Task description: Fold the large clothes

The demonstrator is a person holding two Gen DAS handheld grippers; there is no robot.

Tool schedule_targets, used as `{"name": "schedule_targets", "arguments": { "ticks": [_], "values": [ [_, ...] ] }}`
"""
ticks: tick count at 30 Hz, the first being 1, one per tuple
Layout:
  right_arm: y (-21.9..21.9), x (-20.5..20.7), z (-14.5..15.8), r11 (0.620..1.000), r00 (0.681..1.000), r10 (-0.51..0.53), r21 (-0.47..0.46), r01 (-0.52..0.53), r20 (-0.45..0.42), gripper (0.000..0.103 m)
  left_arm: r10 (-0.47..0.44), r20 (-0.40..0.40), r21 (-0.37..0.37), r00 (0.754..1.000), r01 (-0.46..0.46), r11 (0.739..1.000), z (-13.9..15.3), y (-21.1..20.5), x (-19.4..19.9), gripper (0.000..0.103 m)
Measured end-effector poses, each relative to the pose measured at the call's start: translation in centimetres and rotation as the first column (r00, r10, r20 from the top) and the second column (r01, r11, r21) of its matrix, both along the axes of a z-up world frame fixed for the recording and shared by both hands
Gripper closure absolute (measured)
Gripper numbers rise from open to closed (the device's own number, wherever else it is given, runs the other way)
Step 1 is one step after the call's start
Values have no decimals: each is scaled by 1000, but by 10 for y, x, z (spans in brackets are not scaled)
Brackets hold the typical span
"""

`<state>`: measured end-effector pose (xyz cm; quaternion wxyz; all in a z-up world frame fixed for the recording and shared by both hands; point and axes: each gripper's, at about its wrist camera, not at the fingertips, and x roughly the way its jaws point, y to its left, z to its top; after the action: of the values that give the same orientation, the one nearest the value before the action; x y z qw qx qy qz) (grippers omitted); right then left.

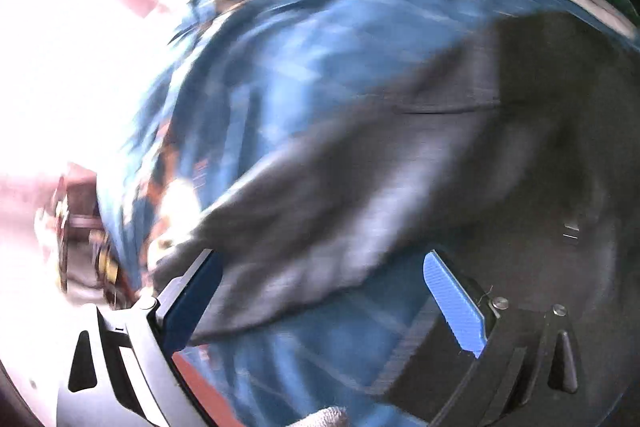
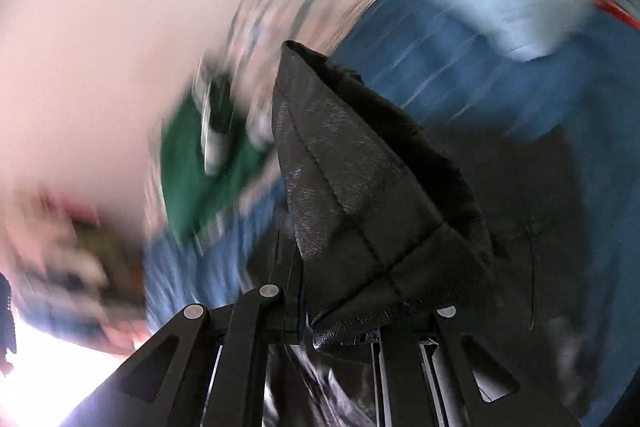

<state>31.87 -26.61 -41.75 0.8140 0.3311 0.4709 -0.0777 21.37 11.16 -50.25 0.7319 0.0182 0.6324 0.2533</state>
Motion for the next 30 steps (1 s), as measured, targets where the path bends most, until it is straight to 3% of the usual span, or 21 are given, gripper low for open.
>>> {"name": "schedule_targets", "arguments": {
  "ticks": [3, 4, 5, 6, 8, 9, 11, 12, 13, 16, 20, 21, 22, 23, 25, 26, 27, 28, 29, 30],
  "values": [
    [100, 36, -63, 971, 971, 192, -115, -209, -144, 93, 113, -17, 27, 993, -113, 993, -2, 50, -30, 0],
    [124, 45, -85, 953, 946, 244, -128, -275, -211, 92, 135, -24, 31, 991, -135, 990, -3, 56, -38, 0],
    [155, 53, -113, 926, 901, 312, -114, -359, -301, 88, 163, -31, 33, 986, -162, 986, -4, 69, -48, 0],
    [167, 55, -128, 912, 876, 340, -107, -395, -343, 80, 189, -39, 34, 981, -187, 982, -5, 81, -59, 0],
    [176, 54, -129, 888, 865, 371, -143, -437, -339, 67, 239, -48, 14, 970, -238, 971, -6, 98, -77, 0],
    [178, 50, -124, 890, 864, 398, -100, -446, -310, 48, 271, -49, -19, 961, -272, 962, -6, 108, -87, 0],
    [173, 35, -110, 899, 865, 434, 60, -433, -251, 23, 339, -39, -109, 940, -341, 934, -7, 123, -105, 0],
    [170, 24, -99, 903, 873, 429, 103, -416, -231, 23, 380, -35, -167, 924, -380, 910, -8, 130, -115, 0],
    [164, 12, -88, 907, 880, 420, 117, -404, -219, 23, 417, -32, -223, 909, -413, 883, -10, 138, -123, 0],
    [138, -3, -71, 923, 886, 384, 108, -368, -261, 22, 567, -62, -434, 822, -533, 726, -36, 157, -147, 1],
    [112, -42, -73, 945, 877, 326, 148, -292, -353, 22, 704, -123, -598, 700, -619, 510, -80, 172, -163, 1],
    [98, -40, -79, 948, 874, 318, 155, -279, -367, 22, 735, -121, -620, 667, -629, 469, -89, 176, -166, 1],
    [96, -48, -84, 950, 872, 309, 159, -267, -379, 22, 765, -110, -619, 635, -646, 447, -96, 182, -168, 1],
    [96, -53, -90, 954, 870, 298, 158, -255, -393, 22, 785, -99, -612, 611, -660, 436, -99, 186, -171, 4],
    [89, -51, -97, 958, 867, 283, 166, -234, -410, 22, 843, -54, -568, 534, -711, 414, -98, 202, -181, 24],
    [90, -54, -102, 960, 867, 273, 176, -218, -417, 22, 854, -37, -548, 518, -726, 416, -96, 208, -183, 39],
    [90, -57, -105, 961, 867, 266, 184, -206, -421, 22, 859, -15, -517, 512, -739, 432, -91, 215, -182, 57],
    [93, -59, -109, 963, 868, 257, 186, -194, -426, 22, 855, 7, -486, 519, -745, 456, -87, 219, -179, 67],
    [98, -58, -111, 965, 867, 251, 179, -191, -429, 22, 842, 33, -452, 539, -743, 493, -81, 224, -174, 83],
    [105, -57, -111, 966, 866, 251, 165, -198, -432, 22, 829, 65, -440, 556, -730, 524, -75, 228, -170, 92]
  ]
}}
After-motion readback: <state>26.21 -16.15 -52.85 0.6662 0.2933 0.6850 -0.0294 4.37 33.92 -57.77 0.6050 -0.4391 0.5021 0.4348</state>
